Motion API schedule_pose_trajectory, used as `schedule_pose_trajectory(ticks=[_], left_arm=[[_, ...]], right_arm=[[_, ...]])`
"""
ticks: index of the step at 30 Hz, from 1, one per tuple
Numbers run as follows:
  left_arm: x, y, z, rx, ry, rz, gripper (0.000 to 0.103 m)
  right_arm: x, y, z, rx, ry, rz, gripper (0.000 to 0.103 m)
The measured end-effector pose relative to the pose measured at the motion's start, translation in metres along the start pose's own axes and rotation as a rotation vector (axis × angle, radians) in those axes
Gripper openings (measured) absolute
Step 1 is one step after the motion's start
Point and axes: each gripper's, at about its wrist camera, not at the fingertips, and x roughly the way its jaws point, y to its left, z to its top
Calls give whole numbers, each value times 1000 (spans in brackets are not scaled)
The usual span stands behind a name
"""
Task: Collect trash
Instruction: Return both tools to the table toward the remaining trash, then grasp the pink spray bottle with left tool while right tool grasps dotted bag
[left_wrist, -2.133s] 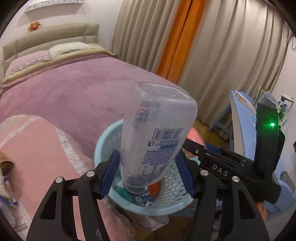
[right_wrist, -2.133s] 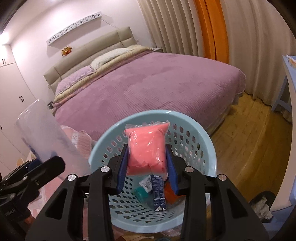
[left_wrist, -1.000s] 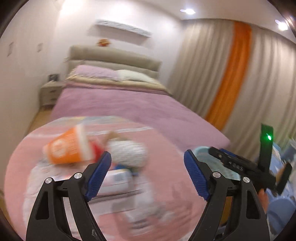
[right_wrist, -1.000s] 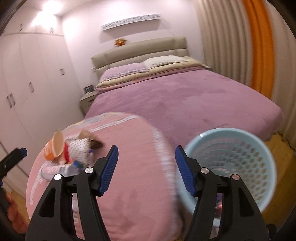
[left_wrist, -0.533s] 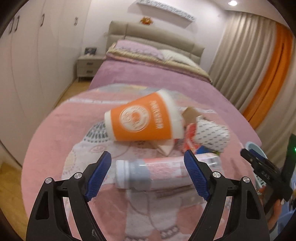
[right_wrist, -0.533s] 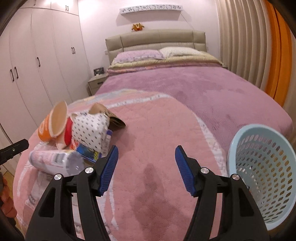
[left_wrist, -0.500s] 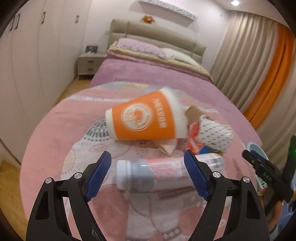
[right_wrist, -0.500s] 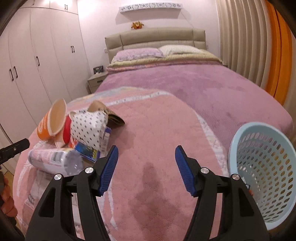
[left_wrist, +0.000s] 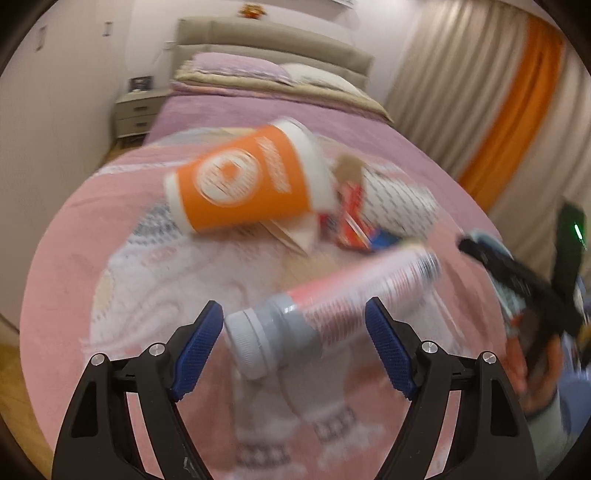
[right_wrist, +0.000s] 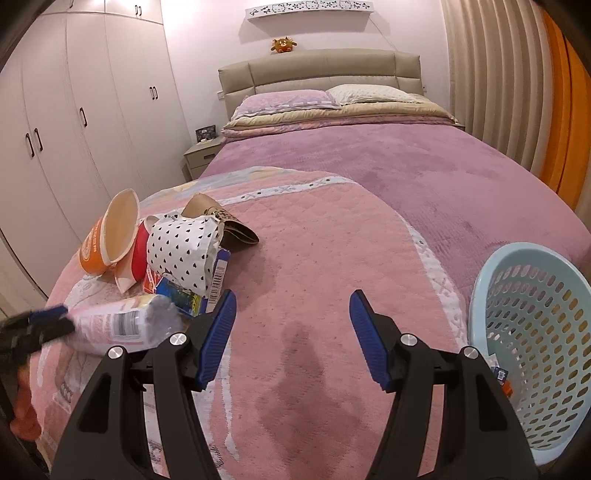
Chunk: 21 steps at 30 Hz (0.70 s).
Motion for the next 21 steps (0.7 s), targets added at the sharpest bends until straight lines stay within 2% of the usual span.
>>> schedule_pose_trajectory(ticks=[5, 8, 13, 18, 20, 21], left_arm=[[-6, -28, -18, 126, 75, -87, 77], [-10, -43, -17, 178, 75, -117, 78], [3, -67, 2, 263, 51, -49, 83], [38, -102, 5, 406, 139, -12, 84], [50, -110, 3, 433, 157, 42, 81], [50, -112, 2, 439, 151, 62, 75]], right_arm=[[1, -4, 1, 19, 5, 15, 60], [1, -7, 2, 29, 8, 22, 60], [-1, -12, 1, 50, 0, 45, 60], [0, -13, 2, 58, 9, 63, 60], [-1, -13, 2, 58, 5, 71, 60], [-2, -13, 2, 58, -1, 73, 60]])
